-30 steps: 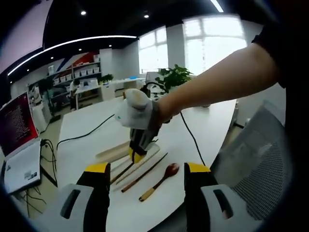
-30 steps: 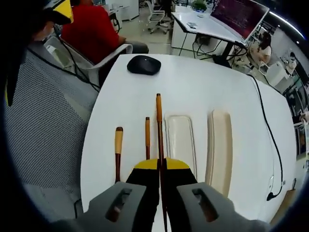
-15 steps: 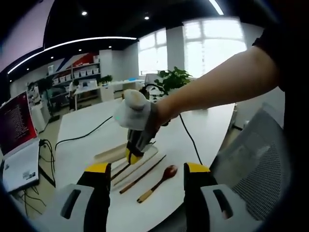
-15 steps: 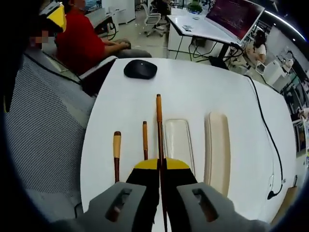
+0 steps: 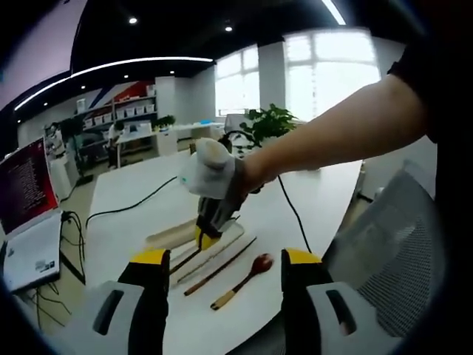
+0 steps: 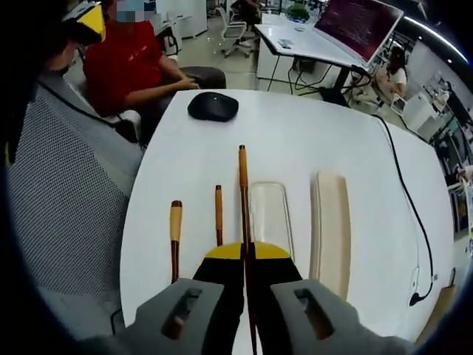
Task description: Arrange the utensils inside the cutlery case until each visible utensil rests in its matching compartment.
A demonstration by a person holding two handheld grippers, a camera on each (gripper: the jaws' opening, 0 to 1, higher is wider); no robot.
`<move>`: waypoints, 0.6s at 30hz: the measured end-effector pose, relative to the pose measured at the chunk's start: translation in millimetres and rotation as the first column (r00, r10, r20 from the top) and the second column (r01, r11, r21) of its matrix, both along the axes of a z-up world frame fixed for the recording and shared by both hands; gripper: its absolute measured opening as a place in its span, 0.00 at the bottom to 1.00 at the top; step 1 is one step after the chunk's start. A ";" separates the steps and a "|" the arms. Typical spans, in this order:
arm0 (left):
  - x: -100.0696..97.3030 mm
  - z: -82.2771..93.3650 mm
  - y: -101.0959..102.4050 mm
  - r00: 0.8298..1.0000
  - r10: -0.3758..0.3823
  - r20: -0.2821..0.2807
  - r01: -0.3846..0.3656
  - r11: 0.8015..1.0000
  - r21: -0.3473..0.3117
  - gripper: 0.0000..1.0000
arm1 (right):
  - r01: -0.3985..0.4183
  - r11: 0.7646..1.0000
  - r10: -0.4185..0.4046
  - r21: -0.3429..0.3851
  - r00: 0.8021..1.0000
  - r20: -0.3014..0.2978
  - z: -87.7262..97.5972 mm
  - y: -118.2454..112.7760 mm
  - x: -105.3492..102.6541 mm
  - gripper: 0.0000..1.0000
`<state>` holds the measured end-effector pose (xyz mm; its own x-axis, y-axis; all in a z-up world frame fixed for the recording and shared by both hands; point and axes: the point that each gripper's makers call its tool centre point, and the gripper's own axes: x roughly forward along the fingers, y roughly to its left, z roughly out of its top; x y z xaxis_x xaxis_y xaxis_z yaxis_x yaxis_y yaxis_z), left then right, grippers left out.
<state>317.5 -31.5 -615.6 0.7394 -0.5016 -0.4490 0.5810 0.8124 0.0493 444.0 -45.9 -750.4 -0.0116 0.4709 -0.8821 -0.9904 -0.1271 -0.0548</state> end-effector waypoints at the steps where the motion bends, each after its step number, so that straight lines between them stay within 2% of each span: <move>1: -0.9 0.1 -1.2 1.000 -0.005 0.005 0.005 1.000 0.006 0.62 | 0.000 1.000 0.000 0.002 1.000 0.004 -0.8 -0.6 0.0 0.00; 4: 1.6 3.4 0.2 1.000 0.003 0.021 -0.003 1.000 0.011 0.62 | -0.006 1.000 0.007 -0.013 1.000 0.013 -3.9 -3.9 1.6 0.00; 8: 2.9 2.7 1.4 1.000 0.016 0.006 -0.016 1.000 -0.015 0.62 | -0.008 1.000 0.008 -0.006 1.000 0.006 -2.3 -3.3 -0.1 0.00; 14: 1.6 -1.0 -0.6 1.000 0.003 -0.007 -0.003 1.000 0.004 0.62 | 0.002 1.000 -0.002 0.002 1.000 0.001 -3.3 -5.2 6.4 0.00; 18: 3.1 2.0 -0.2 1.000 0.017 -0.005 -0.017 1.000 -0.021 0.62 | 0.013 1.000 -0.013 0.009 1.000 -0.001 -5.4 -9.5 10.1 0.00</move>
